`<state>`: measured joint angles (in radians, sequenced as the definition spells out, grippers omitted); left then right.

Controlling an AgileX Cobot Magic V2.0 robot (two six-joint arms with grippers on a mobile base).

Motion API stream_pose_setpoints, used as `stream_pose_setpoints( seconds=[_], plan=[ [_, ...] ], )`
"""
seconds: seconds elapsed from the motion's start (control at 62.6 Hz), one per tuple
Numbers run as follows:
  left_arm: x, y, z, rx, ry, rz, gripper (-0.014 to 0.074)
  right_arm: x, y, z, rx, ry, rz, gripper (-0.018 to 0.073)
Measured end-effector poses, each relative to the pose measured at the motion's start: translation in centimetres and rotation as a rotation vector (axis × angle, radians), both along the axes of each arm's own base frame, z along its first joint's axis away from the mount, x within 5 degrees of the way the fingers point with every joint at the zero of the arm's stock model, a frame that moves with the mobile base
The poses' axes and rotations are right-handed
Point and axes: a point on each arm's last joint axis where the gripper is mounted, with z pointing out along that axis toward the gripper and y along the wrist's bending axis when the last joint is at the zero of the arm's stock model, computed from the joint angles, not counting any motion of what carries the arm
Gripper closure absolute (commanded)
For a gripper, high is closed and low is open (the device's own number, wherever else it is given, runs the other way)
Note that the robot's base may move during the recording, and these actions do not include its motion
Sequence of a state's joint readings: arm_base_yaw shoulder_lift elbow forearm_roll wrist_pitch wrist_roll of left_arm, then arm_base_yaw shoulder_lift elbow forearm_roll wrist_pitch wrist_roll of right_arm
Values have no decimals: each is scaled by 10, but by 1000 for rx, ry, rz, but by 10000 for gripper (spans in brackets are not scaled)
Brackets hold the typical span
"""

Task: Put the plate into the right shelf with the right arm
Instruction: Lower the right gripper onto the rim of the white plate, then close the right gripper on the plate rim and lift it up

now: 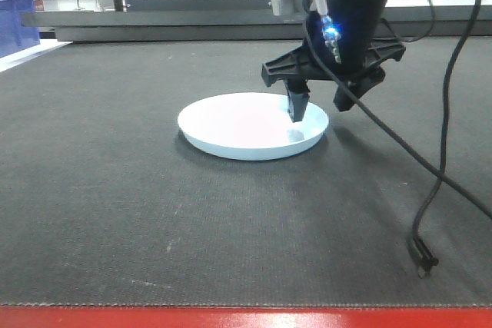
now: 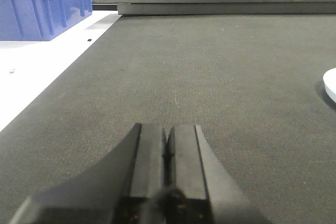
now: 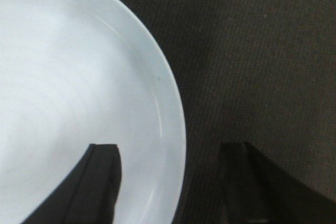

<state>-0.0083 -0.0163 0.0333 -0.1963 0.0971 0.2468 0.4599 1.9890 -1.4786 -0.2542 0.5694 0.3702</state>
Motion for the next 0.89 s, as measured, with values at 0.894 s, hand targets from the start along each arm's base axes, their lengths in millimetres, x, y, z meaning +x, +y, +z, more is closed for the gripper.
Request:
stream_pose_setpoints(
  seconds=[0.894],
  plan=[
    [0, 0, 0, 0, 0, 0, 643, -18, -9, 44, 51, -85, -9, 494]
  ],
)
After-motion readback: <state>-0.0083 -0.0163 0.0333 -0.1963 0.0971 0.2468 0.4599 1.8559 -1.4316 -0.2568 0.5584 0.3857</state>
